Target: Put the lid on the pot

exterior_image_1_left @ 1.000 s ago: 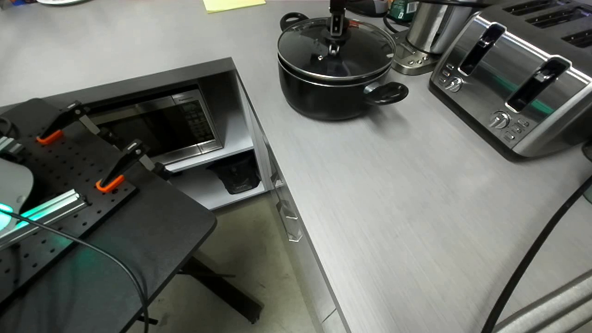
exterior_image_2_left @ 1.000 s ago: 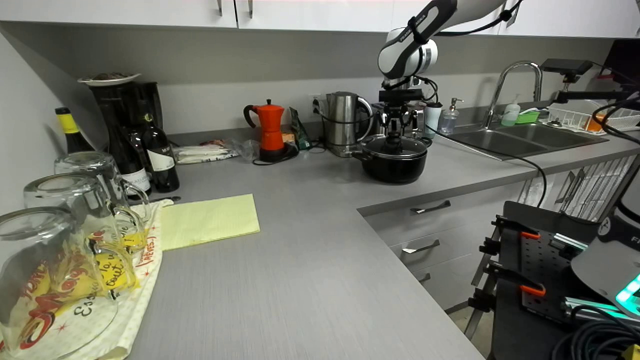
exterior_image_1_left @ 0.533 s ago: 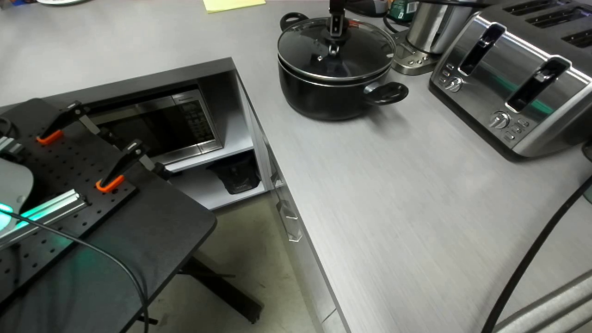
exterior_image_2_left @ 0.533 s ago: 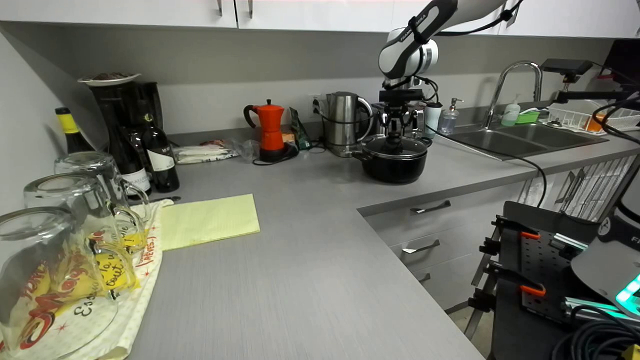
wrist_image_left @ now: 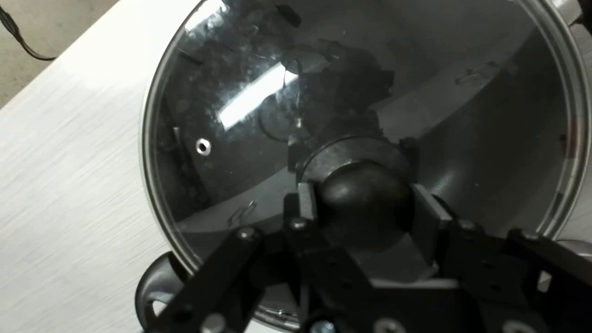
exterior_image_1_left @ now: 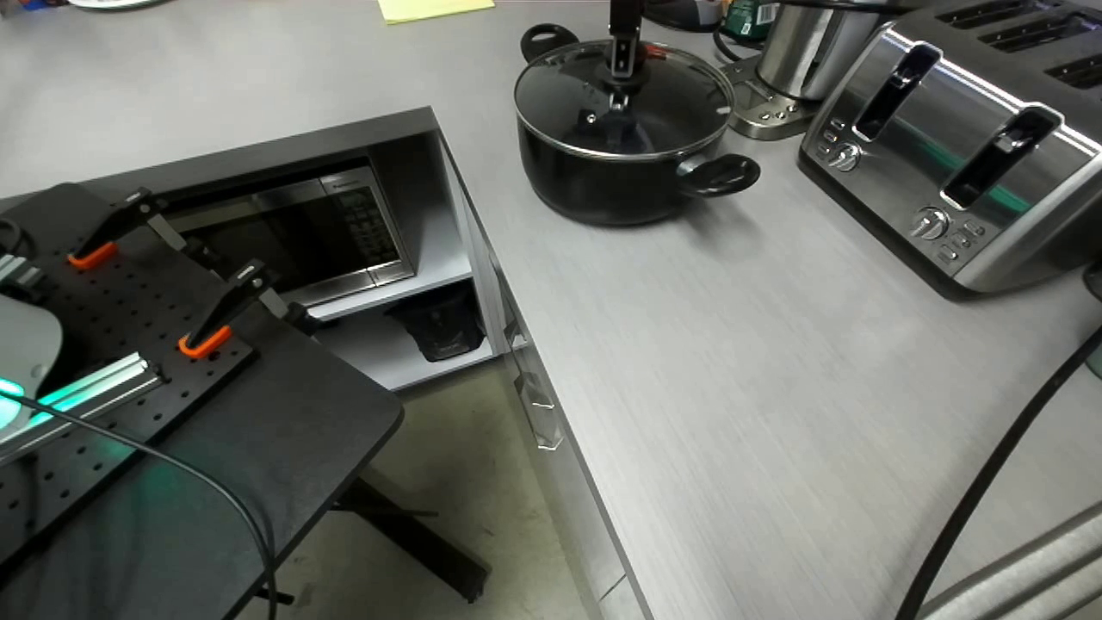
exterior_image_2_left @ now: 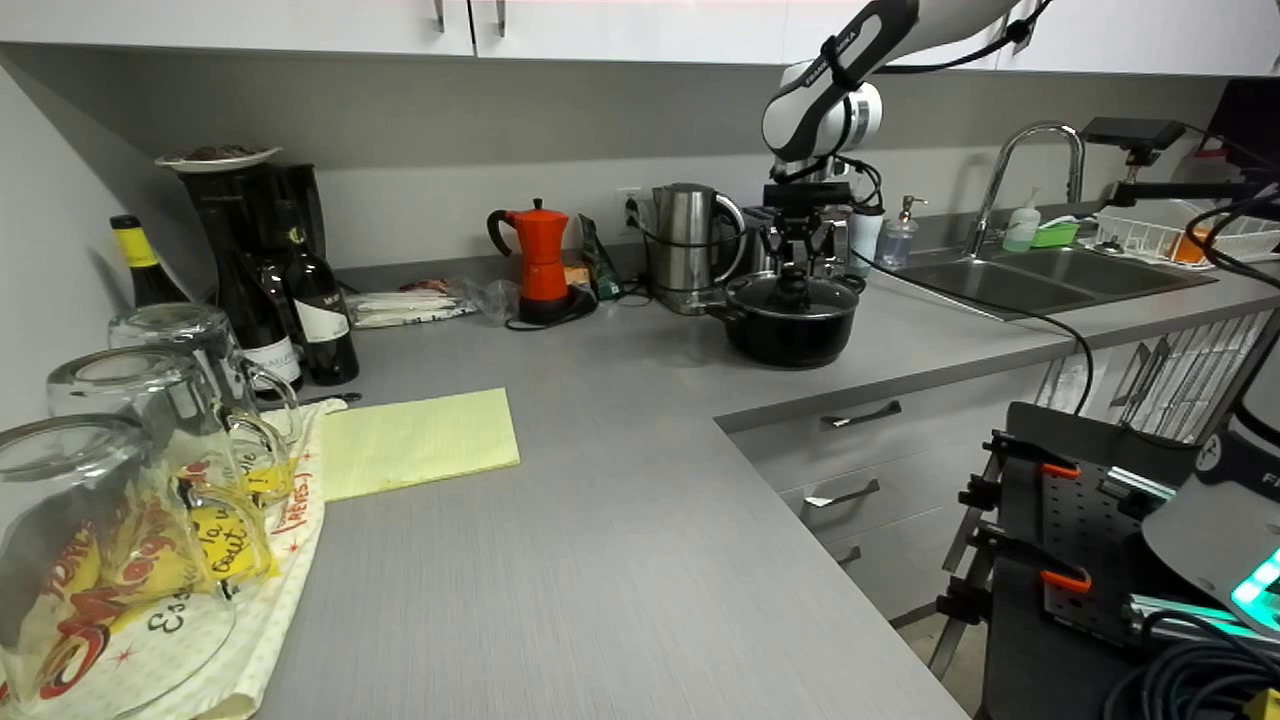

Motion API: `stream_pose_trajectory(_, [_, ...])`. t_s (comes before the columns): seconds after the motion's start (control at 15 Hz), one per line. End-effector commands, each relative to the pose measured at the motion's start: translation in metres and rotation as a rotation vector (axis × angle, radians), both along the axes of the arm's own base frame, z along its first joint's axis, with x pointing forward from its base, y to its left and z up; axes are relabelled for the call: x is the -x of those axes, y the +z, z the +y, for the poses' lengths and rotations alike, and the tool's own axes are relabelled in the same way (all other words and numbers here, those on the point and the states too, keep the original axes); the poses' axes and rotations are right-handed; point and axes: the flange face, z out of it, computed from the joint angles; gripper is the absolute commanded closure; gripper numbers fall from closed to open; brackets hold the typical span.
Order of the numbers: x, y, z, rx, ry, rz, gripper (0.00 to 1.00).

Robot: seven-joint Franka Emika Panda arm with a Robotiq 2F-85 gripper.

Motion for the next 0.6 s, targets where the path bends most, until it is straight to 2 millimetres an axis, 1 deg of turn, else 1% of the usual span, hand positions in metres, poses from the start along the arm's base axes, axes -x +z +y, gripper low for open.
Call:
stream_pose_trajectory(0.0, [0.009, 0.0063, -0.0008, -0.012, -0.012, -0.02, 0.75])
stream_pose_trajectory(0.4, [0.0074, 0.0061, 0.0014, -0.012, -0.008, -0.02, 0.75])
stream_pose_trajectory(0.47, [0.0076, 0.0071, 0.0018, -0.012, -0.01, -0.022, 0.47])
stream_pose_trajectory(0.53, [0.0081, 0.0077, 0.0021, -0.012, -0.009, -0.024, 0.23])
